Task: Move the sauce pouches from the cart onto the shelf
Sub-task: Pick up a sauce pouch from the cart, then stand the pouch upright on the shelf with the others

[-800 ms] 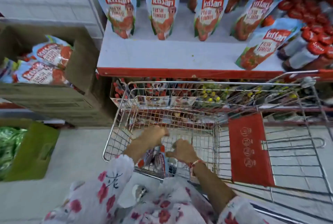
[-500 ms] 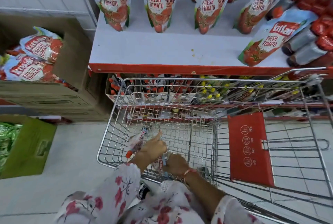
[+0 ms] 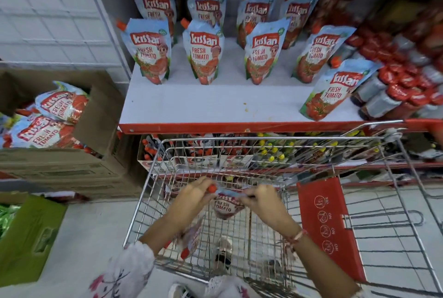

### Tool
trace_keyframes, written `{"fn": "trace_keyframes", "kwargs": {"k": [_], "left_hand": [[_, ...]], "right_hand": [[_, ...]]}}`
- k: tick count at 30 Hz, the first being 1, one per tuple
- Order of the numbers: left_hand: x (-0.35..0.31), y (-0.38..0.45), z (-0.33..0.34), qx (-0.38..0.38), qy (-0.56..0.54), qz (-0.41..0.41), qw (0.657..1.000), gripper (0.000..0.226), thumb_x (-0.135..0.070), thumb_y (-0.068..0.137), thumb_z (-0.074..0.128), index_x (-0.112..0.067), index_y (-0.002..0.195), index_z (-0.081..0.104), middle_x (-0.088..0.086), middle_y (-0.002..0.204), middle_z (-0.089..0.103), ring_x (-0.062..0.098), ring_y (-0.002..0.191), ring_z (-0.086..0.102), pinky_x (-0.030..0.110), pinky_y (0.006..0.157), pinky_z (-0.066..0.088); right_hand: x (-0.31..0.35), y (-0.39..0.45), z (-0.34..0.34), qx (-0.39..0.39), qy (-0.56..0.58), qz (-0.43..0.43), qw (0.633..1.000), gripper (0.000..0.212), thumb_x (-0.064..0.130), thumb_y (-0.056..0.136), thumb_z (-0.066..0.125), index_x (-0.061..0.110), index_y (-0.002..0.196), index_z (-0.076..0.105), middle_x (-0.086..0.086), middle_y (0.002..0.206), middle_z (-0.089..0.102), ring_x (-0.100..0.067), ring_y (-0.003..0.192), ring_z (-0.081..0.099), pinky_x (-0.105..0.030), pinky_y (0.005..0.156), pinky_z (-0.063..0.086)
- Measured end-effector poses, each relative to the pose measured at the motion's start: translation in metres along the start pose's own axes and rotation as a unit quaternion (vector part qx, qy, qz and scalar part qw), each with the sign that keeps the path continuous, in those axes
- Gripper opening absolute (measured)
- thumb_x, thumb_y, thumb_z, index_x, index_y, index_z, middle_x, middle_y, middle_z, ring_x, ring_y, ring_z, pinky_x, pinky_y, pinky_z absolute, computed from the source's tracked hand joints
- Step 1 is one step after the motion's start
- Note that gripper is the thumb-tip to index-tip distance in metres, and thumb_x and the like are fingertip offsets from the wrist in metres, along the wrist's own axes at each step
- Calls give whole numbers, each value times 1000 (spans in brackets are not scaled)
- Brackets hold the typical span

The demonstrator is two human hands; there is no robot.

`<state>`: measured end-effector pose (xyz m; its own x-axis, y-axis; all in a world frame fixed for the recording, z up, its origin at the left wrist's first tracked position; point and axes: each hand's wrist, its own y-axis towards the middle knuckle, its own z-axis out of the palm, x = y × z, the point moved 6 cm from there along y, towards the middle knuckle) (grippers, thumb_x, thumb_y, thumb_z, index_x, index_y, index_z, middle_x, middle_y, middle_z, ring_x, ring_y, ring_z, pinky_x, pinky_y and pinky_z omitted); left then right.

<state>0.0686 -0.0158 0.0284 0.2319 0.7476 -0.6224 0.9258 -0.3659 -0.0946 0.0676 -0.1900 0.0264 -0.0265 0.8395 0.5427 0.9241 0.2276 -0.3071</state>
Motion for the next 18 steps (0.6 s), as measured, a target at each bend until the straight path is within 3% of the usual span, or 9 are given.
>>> {"fn": "trace_keyframes", "kwargs": {"k": [2, 5, 9, 12, 14, 16, 18], "left_hand": [[-17, 9, -29, -43, -52, 10, 998, 26, -21, 90, 54, -16, 115, 56, -1, 114, 63, 7, 96, 60, 27, 88, 55], [-44, 26, -73, -107, -130, 19, 986, 26, -20, 86, 60, -15, 112, 60, 2, 110, 68, 10, 96, 66, 26, 81, 60], [-87, 52, -132, -200, -167, 68, 963, 21, -22, 83, 66, -19, 103, 63, -4, 99, 71, 6, 88, 68, 19, 77, 58], [-114, 75, -164, -241, -184, 86, 949, 19, -21, 82, 67, -16, 100, 64, -2, 96, 71, 8, 87, 68, 21, 74, 59], [-128, 92, -178, -259, -192, 100, 941, 19, -20, 81, 69, -13, 98, 65, -3, 92, 69, 6, 83, 66, 13, 70, 56], [-139, 108, -188, -266, -196, 114, 937, 17, -19, 81, 69, -11, 95, 64, -4, 89, 68, 6, 80, 65, 8, 67, 53], [-146, 125, -192, -270, -185, 122, 937, 18, -19, 82, 69, -9, 95, 64, 2, 91, 72, 13, 82, 68, 19, 71, 57]], "right_hand": [[14, 0, -39, -60, 4, -24, 998, 20, 29, 89, 64, 14, 82, 76, -12, 71, 74, -17, 54, 62, -34, 49, 53], [36, -2, -101, -160, 43, -64, 984, 25, 34, 83, 69, 23, 60, 68, 0, 53, 65, -6, 44, 55, -16, 42, 40], [63, -6, -183, -296, 85, -100, 946, 11, 31, 73, 79, 21, 79, 79, 10, 67, 74, -11, 58, 69, -32, 55, 56], [72, 0, -231, -373, 90, -122, 915, 13, 26, 71, 81, 18, 80, 80, 16, 68, 66, 7, 56, 61, -16, 63, 54], [75, 4, -255, -408, 87, -138, 898, 17, 25, 69, 81, 14, 82, 80, 13, 71, 67, 15, 58, 56, -5, 63, 52], [77, 10, -273, -425, 76, -147, 890, 20, 26, 70, 80, 11, 84, 79, 3, 74, 74, 11, 58, 56, -5, 60, 51], [74, 19, -287, -434, 70, -148, 886, 21, 27, 72, 79, 10, 86, 79, -6, 80, 77, 3, 60, 57, -6, 59, 50]]}}
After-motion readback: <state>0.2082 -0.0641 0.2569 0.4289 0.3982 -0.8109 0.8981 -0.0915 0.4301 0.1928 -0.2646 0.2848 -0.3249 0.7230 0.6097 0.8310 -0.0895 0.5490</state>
